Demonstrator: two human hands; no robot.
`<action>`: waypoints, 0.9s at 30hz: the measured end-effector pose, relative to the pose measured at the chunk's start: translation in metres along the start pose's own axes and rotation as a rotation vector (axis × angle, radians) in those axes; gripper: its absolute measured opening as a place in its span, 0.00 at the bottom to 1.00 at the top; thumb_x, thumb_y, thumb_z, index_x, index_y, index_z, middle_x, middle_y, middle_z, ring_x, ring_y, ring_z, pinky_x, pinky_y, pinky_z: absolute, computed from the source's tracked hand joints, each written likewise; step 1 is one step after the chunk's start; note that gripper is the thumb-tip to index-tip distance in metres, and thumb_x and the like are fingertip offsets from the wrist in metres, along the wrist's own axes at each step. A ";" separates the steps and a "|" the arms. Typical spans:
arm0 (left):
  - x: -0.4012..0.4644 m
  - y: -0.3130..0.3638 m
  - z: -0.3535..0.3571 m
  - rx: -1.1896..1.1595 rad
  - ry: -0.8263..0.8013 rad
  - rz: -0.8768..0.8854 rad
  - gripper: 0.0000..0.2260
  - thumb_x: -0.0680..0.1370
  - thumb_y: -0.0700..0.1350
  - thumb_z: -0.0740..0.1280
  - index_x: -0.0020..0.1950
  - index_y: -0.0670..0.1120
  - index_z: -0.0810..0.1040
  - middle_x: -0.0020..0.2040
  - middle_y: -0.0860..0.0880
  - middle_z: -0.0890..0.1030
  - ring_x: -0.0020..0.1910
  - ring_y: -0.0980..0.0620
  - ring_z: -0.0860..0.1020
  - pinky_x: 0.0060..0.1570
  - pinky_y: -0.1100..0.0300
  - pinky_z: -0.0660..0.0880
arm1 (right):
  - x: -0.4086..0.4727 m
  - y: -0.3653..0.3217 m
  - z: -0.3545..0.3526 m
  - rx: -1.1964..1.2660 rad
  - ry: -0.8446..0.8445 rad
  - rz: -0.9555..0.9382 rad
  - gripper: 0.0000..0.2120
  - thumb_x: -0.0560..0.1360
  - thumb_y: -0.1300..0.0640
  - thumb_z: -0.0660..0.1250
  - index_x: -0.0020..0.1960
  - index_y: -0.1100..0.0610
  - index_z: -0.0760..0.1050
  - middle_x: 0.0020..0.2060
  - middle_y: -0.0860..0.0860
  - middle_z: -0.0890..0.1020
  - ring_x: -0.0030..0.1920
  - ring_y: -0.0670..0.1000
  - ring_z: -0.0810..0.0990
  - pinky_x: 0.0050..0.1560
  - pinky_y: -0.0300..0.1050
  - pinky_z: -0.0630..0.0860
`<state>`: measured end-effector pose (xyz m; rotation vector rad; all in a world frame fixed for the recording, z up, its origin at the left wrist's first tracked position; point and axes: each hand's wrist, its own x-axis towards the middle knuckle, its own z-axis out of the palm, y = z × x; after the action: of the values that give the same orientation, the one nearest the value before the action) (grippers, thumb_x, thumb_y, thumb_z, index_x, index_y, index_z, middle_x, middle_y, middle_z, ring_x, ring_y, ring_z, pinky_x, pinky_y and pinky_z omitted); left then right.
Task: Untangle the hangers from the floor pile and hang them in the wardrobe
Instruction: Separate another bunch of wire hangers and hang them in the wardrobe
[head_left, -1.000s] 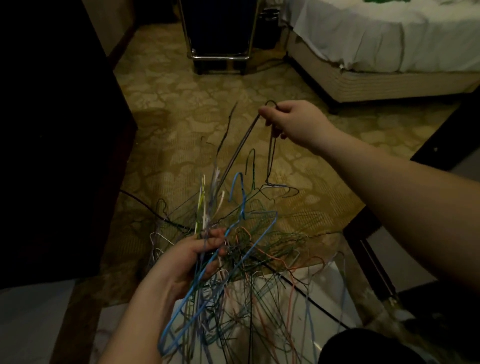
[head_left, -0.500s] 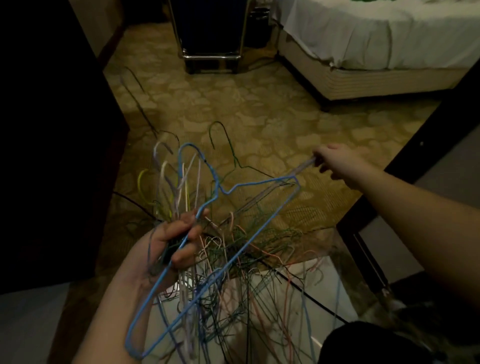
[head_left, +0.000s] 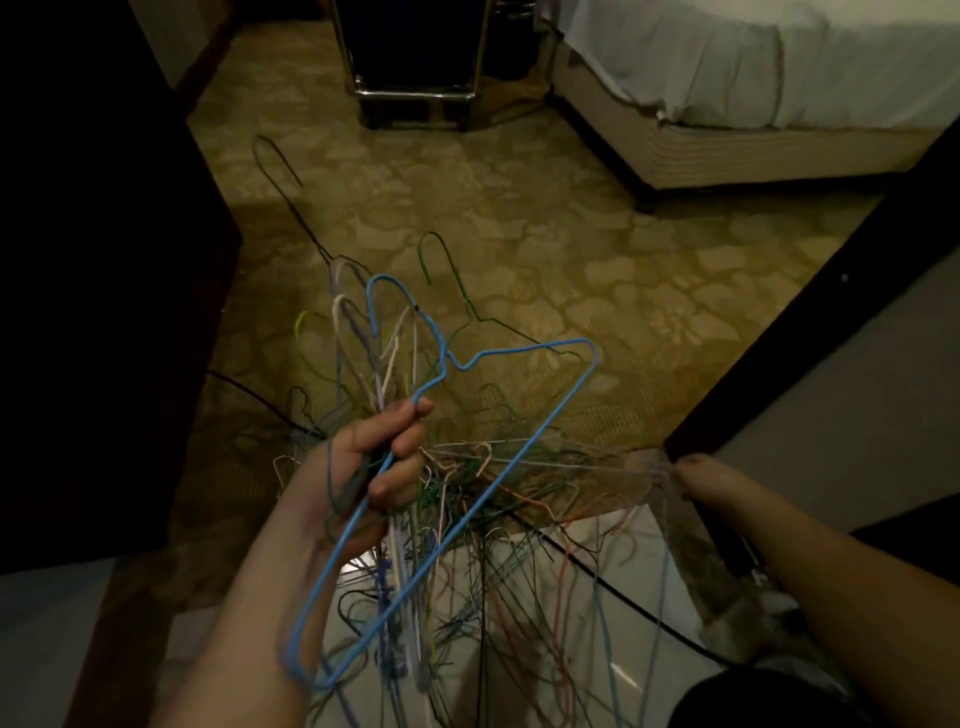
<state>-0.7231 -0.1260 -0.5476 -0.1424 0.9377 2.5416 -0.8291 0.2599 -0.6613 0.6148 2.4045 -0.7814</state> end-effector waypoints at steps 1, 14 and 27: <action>0.002 -0.002 0.002 0.030 0.040 0.015 0.25 0.57 0.45 0.84 0.47 0.43 0.77 0.28 0.51 0.68 0.15 0.58 0.64 0.14 0.70 0.60 | 0.002 0.006 0.005 -0.158 0.013 0.007 0.15 0.83 0.55 0.54 0.61 0.64 0.72 0.58 0.62 0.76 0.55 0.60 0.76 0.53 0.49 0.72; -0.002 -0.011 0.036 0.087 0.220 0.026 0.06 0.74 0.46 0.63 0.43 0.43 0.76 0.26 0.51 0.65 0.15 0.58 0.61 0.17 0.69 0.58 | -0.141 -0.170 0.027 0.032 0.099 -1.008 0.06 0.80 0.56 0.63 0.55 0.54 0.77 0.47 0.44 0.74 0.49 0.41 0.73 0.51 0.29 0.67; -0.128 0.021 0.156 -0.063 0.413 -0.085 0.09 0.76 0.44 0.62 0.51 0.41 0.76 0.26 0.50 0.65 0.15 0.57 0.61 0.17 0.66 0.59 | -0.270 -0.206 -0.058 -0.463 -0.127 -0.979 0.19 0.79 0.53 0.62 0.69 0.48 0.69 0.68 0.46 0.70 0.70 0.48 0.64 0.69 0.52 0.58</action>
<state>-0.6082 -0.0861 -0.3850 -0.7327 0.9722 2.5091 -0.7606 0.0791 -0.3766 -0.8291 2.5625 -0.5299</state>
